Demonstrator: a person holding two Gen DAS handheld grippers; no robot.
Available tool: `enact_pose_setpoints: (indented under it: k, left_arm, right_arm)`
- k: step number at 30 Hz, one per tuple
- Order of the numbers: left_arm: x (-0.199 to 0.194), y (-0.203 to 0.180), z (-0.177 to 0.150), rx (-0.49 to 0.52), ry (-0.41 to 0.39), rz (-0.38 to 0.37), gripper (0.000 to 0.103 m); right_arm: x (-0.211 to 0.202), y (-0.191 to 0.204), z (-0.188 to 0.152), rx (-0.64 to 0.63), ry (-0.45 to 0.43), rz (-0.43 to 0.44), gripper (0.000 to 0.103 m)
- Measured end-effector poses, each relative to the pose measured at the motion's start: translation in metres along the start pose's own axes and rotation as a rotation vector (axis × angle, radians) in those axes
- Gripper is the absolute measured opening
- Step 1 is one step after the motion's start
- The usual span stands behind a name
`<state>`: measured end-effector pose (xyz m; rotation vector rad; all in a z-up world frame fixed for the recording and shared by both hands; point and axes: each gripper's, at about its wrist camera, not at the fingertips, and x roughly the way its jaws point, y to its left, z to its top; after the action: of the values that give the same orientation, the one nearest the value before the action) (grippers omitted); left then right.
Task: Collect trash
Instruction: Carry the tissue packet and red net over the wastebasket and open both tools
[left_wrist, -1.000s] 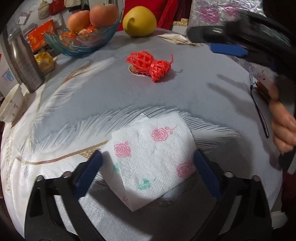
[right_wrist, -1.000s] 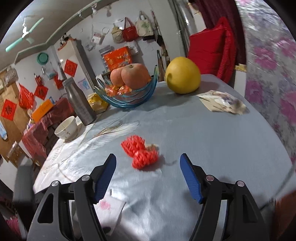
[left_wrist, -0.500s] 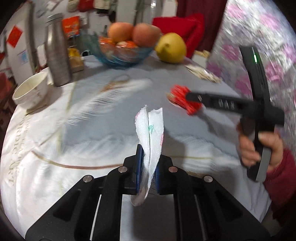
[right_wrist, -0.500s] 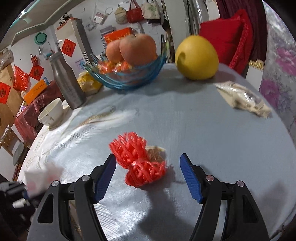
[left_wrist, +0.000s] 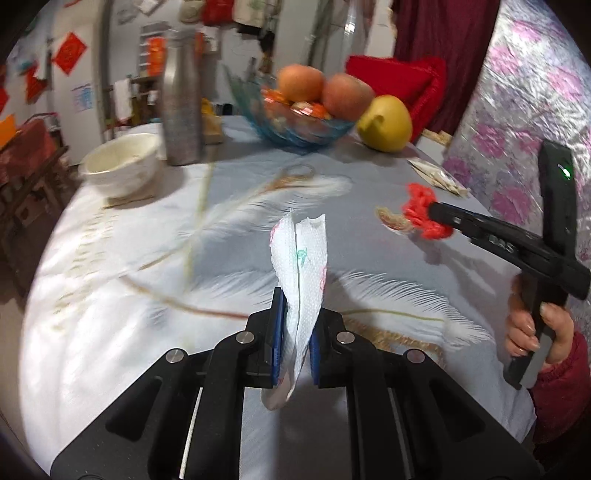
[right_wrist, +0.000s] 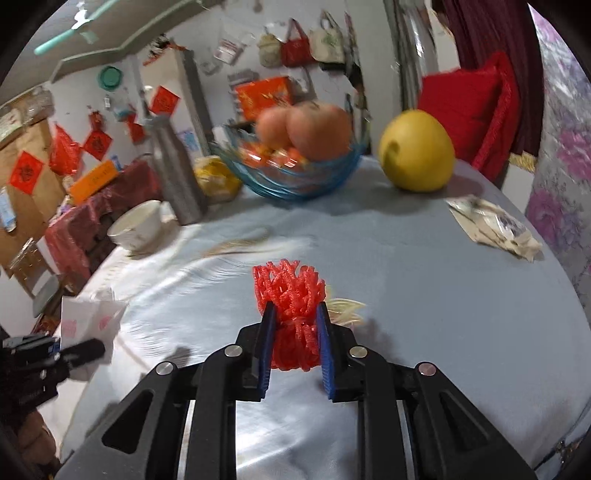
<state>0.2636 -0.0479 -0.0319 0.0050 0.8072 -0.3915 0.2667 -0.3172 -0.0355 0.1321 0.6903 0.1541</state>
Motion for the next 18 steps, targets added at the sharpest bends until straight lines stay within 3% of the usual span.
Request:
enact_pose_setpoints:
  k: [10, 18]
  left_arm:
    - [-0.097, 0.041, -0.023, -0.073, -0.124, 0.144, 0.013]
    - [-0.173, 0.052, -0.052, -0.074, -0.232, 0.192, 0.013]
  right_arm:
    - [-0.053, 0.066, -0.019, -0.024, -0.074, 0.172, 0.022]
    - [-0.109, 0.135, -0.032, -0.082, -0.146, 0.274, 0.022]
